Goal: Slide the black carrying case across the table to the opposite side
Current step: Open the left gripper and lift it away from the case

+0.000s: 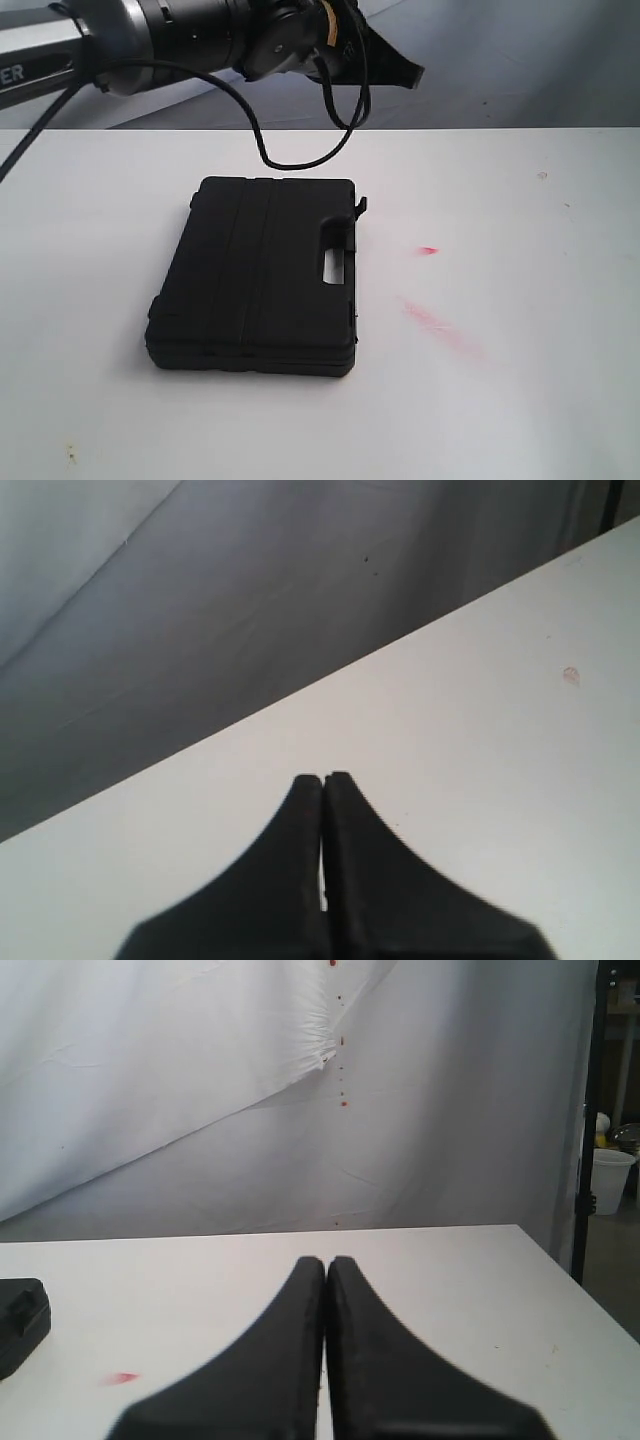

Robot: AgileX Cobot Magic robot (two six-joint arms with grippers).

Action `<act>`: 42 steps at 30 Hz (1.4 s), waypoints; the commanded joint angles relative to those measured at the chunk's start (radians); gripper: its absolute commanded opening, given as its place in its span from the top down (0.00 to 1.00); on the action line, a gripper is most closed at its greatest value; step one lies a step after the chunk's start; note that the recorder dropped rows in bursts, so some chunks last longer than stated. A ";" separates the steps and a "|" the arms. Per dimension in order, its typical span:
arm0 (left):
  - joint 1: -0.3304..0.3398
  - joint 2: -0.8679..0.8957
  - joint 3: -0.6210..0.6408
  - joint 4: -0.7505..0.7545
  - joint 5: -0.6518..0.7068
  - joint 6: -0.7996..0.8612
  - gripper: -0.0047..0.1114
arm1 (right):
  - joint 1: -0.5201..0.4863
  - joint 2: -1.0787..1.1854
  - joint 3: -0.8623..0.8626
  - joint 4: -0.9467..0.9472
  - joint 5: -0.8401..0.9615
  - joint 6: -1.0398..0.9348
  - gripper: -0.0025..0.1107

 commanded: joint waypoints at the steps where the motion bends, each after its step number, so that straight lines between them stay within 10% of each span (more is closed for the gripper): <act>1: 0.001 -0.062 0.060 -0.021 -0.077 -0.016 0.96 | 0.002 -0.003 0.004 -0.005 -0.001 -0.006 0.98; 18: 0.001 -0.492 0.607 0.235 -0.346 -0.010 0.96 | 0.002 -0.003 0.004 -0.005 -0.001 -0.006 0.98; 28: 0.001 -0.526 0.619 0.330 -0.309 -0.148 0.96 | 0.002 -0.003 0.004 -0.005 -0.001 -0.006 0.98; 42: 0.118 -0.532 0.678 -0.229 -0.374 0.388 0.96 | 0.002 -0.003 0.004 -0.005 -0.001 -0.006 0.98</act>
